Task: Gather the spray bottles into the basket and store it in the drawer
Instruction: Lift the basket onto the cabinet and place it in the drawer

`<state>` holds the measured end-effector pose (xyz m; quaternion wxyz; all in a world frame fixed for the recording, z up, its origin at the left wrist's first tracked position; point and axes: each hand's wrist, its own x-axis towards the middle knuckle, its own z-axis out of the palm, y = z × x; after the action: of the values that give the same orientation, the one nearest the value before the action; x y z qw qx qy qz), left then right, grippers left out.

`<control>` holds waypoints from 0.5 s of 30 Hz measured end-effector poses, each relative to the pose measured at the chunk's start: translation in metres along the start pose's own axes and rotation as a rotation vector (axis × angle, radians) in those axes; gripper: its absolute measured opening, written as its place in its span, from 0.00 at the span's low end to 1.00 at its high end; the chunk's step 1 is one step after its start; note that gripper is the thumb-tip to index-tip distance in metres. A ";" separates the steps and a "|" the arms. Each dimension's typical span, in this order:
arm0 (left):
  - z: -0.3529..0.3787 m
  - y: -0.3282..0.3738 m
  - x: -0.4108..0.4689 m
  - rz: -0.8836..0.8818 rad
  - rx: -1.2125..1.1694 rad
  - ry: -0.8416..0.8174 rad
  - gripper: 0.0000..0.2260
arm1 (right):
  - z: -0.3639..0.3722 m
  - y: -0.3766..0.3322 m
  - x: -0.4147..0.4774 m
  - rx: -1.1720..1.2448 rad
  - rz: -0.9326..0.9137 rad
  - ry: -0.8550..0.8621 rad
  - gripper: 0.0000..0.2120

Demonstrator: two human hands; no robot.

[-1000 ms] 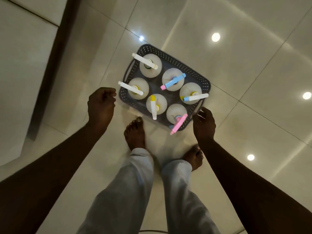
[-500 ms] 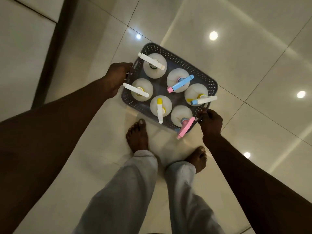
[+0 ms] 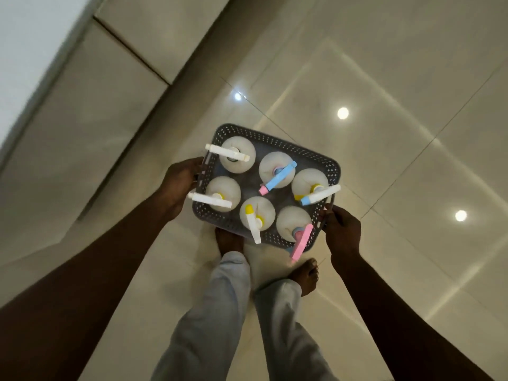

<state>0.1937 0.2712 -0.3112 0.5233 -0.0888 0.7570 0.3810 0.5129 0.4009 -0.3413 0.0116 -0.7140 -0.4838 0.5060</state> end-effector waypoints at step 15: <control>-0.175 0.018 -0.237 0.105 -0.341 0.211 0.14 | -0.027 -0.236 -0.165 -0.319 -0.395 -0.263 0.17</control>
<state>0.1608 0.1040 -0.0706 0.3979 -0.1762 0.7357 0.5190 0.3697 0.4233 -0.0914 -0.0655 -0.5268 -0.6844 0.4998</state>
